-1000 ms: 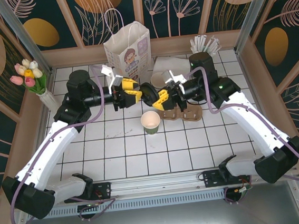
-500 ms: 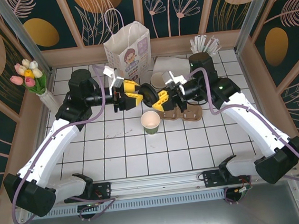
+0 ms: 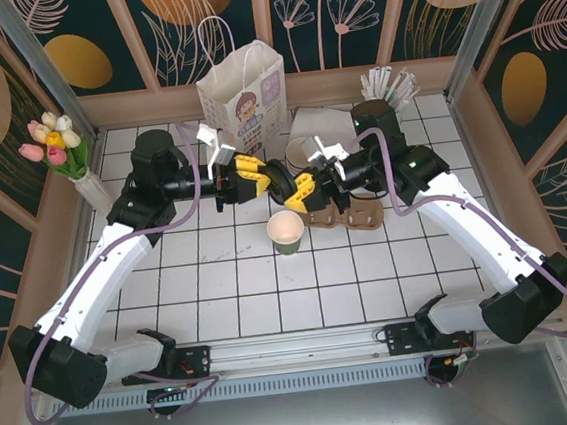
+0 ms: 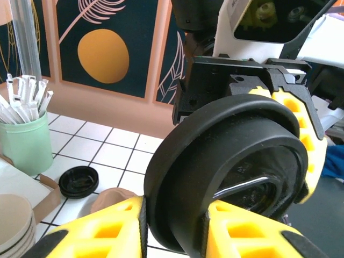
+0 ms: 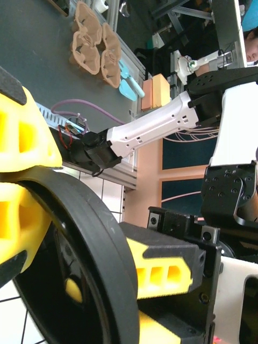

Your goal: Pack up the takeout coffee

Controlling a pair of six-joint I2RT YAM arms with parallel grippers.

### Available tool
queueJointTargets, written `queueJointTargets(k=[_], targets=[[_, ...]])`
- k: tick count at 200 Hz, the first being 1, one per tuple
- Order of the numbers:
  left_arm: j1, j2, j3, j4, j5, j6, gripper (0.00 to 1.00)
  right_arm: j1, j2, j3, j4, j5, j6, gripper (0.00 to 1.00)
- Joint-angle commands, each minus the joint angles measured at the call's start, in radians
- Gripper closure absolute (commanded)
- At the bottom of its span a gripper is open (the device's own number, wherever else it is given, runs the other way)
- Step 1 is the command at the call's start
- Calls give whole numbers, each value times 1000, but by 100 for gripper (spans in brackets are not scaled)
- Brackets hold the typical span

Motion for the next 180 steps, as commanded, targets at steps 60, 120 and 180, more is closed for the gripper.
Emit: queueJointTargets(k=[60, 120, 180], targets=[[2, -36, -29, 65, 2, 11, 100, 22, 14, 26, 45, -31, -34, 100], [2, -90, -68, 82, -220, 1, 100, 21, -51, -38, 150, 100, 65, 77], [2, -108, -133, 9, -559, -100, 100, 22, -272, -364, 607, 890, 548, 1]])
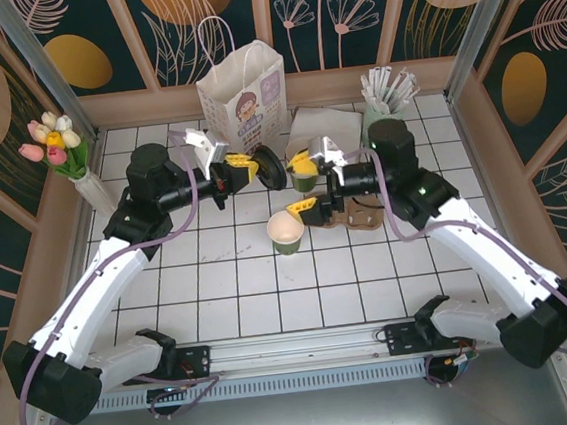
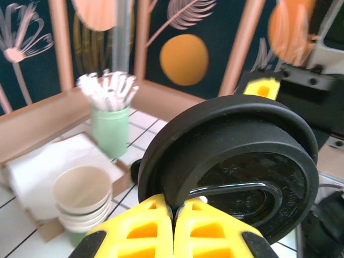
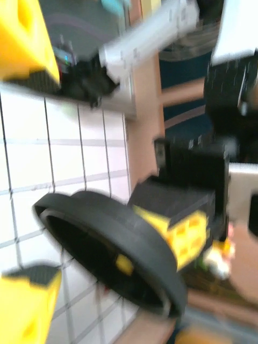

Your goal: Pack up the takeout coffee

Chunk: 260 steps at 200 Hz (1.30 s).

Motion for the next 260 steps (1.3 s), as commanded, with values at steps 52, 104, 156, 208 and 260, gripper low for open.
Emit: queueJointTargets(k=[52, 104, 156, 208, 260], targets=[[4, -19, -36, -265, -346, -306, 100, 6, -198, -233, 212, 941, 765, 1], [-8, -40, -57, -500, -418, -519, 100, -8, -284, -493, 279, 1009, 987, 1], [-69, -24, -62, -571, -370, -614, 100, -27, -253, -614, 362, 837, 1009, 1], [-121, 93, 1, -638, -393, -672, 100, -29, -197, -653, 356, 768, 1077, 2], [-142, 207, 76, -720, -422, -686, 100, -33, -149, -764, 561, 632, 1172, 2]])
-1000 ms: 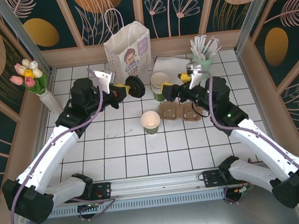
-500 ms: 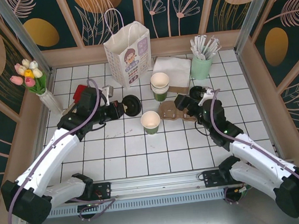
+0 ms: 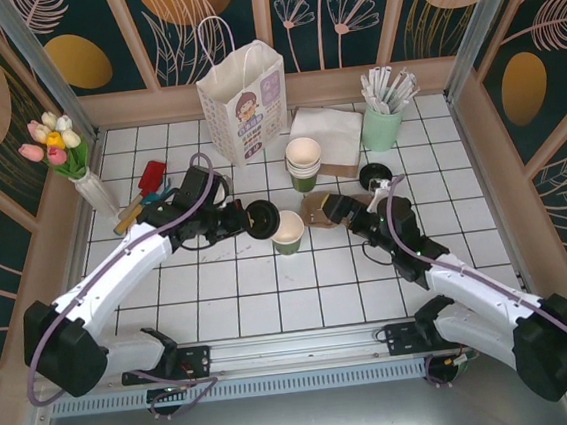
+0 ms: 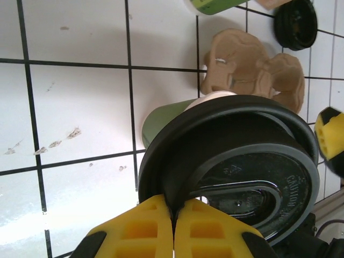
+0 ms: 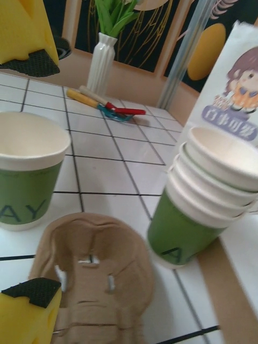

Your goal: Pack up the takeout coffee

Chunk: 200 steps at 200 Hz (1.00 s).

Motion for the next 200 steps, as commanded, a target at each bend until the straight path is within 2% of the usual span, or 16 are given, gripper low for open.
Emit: queueJointTargets(k=[1, 30, 60, 124, 200], targets=[[-19, 47, 65, -77, -20, -25, 100, -3, 18, -42, 139, -76, 62, 2], [-65, 132, 136, -126, -37, -20, 100, -4, 57, -79, 286, -203, 91, 1], [-88, 193, 185, -172, -98, -18, 100, 1, 122, -48, 327, -290, 97, 1], [-92, 248, 221, -156, -55, -11, 100, 30, 257, 4, 419, -378, 51, 1], [-94, 301, 266, -179, -17, 23, 100, 78, 388, 106, 412, -413, 2, 2]])
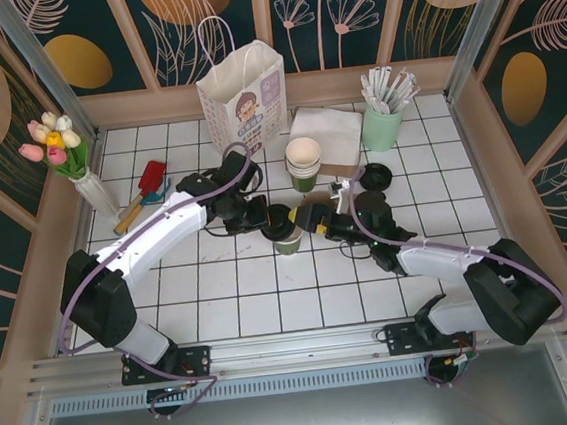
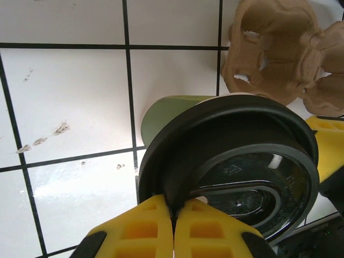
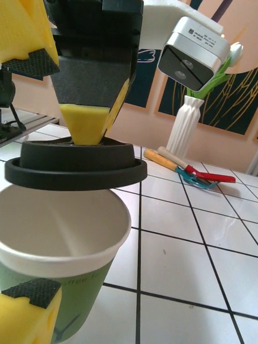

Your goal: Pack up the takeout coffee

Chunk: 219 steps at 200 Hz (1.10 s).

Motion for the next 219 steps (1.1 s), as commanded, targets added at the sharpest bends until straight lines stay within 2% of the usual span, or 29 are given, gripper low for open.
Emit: queueJointTargets(k=[1, 70, 121, 186, 219], targets=[[-6, 23, 37, -33, 26, 25, 100, 16, 31, 40, 52, -35, -33, 2], [-13, 49, 40, -41, 48, 43, 100, 29, 85, 81, 44, -60, -36, 2], [-19, 75, 42, -68, 14, 58, 100, 39, 104, 87, 53, -68, -30, 2], [-20, 118, 46, -25, 16, 59, 100, 57, 125, 86, 82, -82, -8, 3], [-22, 149, 64, -48, 4, 85, 100, 55, 82, 76, 49, -25, -6, 3]])
